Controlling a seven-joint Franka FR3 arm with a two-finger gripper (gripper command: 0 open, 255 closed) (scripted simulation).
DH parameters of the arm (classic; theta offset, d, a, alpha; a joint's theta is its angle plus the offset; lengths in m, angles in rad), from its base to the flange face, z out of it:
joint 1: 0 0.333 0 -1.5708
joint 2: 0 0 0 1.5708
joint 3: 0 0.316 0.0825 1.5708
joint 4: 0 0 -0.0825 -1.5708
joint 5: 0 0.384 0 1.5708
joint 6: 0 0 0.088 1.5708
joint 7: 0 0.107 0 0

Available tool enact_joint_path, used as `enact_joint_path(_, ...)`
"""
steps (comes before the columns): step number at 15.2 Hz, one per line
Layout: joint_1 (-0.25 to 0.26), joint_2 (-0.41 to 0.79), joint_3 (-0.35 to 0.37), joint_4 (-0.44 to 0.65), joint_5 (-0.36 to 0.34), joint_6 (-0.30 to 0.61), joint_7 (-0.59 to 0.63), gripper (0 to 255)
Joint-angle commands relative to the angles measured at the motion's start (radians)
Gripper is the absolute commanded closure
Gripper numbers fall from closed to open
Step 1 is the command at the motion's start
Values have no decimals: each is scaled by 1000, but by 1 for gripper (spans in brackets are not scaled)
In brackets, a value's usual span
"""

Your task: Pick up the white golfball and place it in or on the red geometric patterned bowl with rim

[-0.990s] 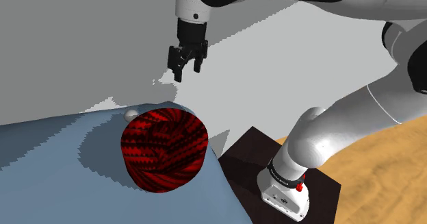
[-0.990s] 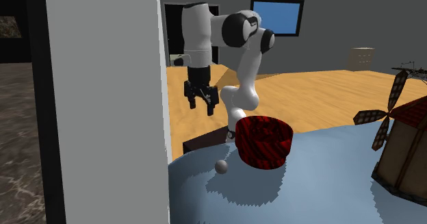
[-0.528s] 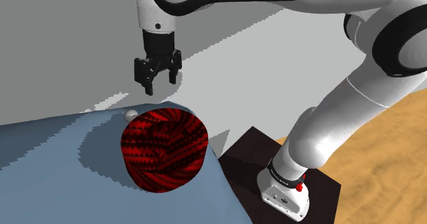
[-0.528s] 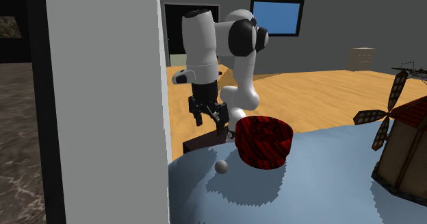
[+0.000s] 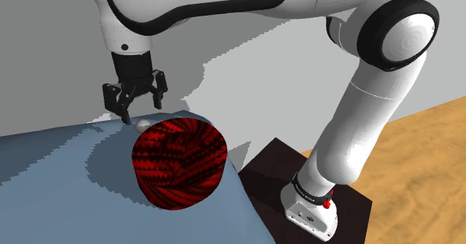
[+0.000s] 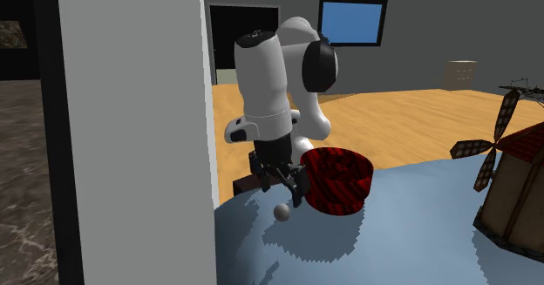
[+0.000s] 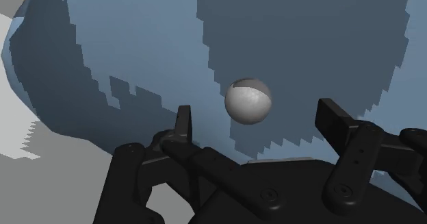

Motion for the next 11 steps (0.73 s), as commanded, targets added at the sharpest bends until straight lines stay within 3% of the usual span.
enact_joint_path(1, 3, 7, 2, -20, -1, 25, 3, 0)
enact_joint_path(6, 5, 9, 3, -80, 0, 87, 2, 0)
enact_joint_path(11, 5, 9, 3, -80, 0, 87, 2, 0)
